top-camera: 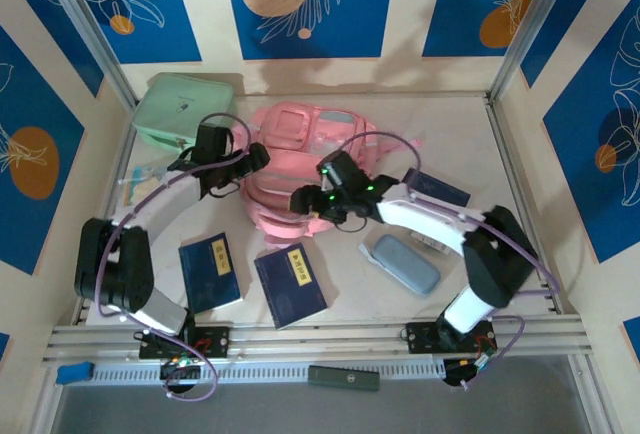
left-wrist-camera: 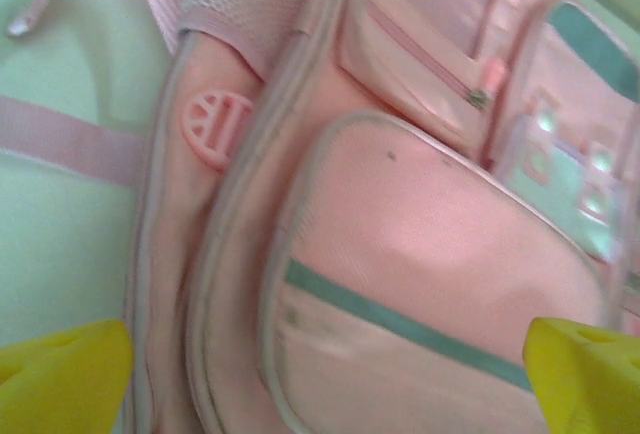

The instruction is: Pack books, pencil case, and school supplies into a backpack

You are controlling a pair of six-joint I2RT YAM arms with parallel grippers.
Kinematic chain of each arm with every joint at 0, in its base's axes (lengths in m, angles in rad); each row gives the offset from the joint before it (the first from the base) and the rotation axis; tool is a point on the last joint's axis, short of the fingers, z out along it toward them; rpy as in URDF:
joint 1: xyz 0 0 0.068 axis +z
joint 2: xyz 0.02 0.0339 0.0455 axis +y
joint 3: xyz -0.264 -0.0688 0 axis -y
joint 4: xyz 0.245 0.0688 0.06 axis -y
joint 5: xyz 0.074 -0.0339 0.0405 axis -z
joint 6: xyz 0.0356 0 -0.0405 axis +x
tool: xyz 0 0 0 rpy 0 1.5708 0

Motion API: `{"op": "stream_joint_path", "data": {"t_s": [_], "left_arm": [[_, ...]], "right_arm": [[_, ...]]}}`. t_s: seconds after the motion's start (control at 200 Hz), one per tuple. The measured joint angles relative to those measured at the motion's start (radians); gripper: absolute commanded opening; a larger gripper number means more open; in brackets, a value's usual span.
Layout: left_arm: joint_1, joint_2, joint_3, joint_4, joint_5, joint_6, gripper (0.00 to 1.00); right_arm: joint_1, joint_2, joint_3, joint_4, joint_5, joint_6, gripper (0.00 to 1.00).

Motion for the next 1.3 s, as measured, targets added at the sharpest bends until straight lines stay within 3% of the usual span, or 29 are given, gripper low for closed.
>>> {"op": "stream_joint_path", "data": {"t_s": [0.14, 0.285, 0.455, 0.565, 0.77, 0.93, 1.12, 1.301], "left_arm": [[-0.084, -0.127, -0.07, -0.015, 0.035, -0.035, 0.99], [-0.245, -0.198, -0.127, -0.02, 0.036, -0.111, 0.99], [-0.38, -0.256, -0.247, -0.013, 0.01, -0.225, 0.99], [-0.422, -0.255, -0.288, 0.003, -0.011, -0.285, 1.0], [-0.422, -0.187, -0.333, 0.075, -0.038, -0.344, 0.99], [-0.401, -0.11, -0.318, 0.078, -0.072, -0.339, 1.0], [-0.307, -0.03, -0.277, 0.1, -0.079, -0.293, 1.0], [-0.199, 0.064, -0.167, 0.104, -0.085, -0.224, 0.99]], "right_arm": [[-0.201, -0.092, -0.044, -0.038, -0.055, -0.037, 0.79], [-0.412, -0.032, -0.035, -0.058, -0.109, -0.097, 0.81], [-0.525, 0.192, 0.109, -0.079, -0.164, -0.176, 0.8], [-0.555, 0.314, 0.208, -0.082, -0.174, -0.215, 0.76], [-0.583, 0.482, 0.343, -0.063, -0.237, -0.26, 0.45], [-0.588, 0.523, 0.371, -0.053, -0.274, -0.279, 0.04], [-0.587, 0.484, 0.365, -0.049, -0.29, -0.293, 0.0], [-0.562, 0.294, 0.326, -0.066, -0.267, -0.303, 0.0]]}}
